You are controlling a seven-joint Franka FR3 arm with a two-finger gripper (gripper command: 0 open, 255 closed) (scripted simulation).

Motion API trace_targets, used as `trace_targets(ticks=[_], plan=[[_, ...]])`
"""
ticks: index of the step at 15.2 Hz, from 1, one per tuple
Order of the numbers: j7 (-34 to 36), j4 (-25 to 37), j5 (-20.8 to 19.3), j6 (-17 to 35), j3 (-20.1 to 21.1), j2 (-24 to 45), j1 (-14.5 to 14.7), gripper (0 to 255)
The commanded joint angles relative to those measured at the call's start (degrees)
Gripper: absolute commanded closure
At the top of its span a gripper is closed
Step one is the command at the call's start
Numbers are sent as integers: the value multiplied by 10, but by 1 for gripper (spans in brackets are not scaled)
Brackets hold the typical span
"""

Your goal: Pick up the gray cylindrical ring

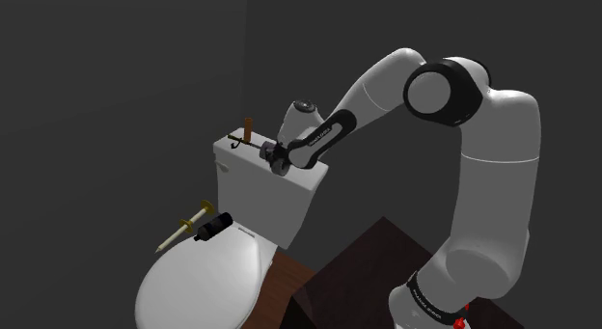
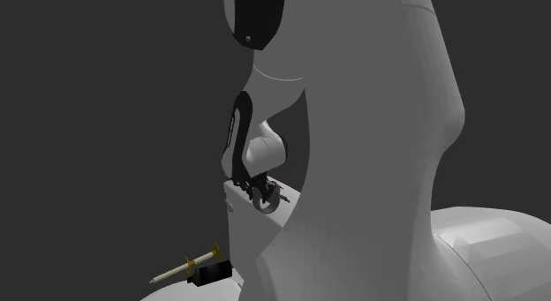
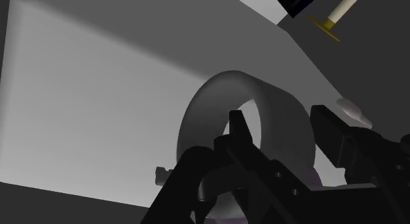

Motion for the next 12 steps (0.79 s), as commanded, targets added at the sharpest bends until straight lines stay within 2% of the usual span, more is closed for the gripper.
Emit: trace_targets(ticks=[1, 12], plan=[[-5, -1, 4, -12, 5, -13, -3, 255], [-35, -3, 32, -77, 29, -80, -20, 255]])
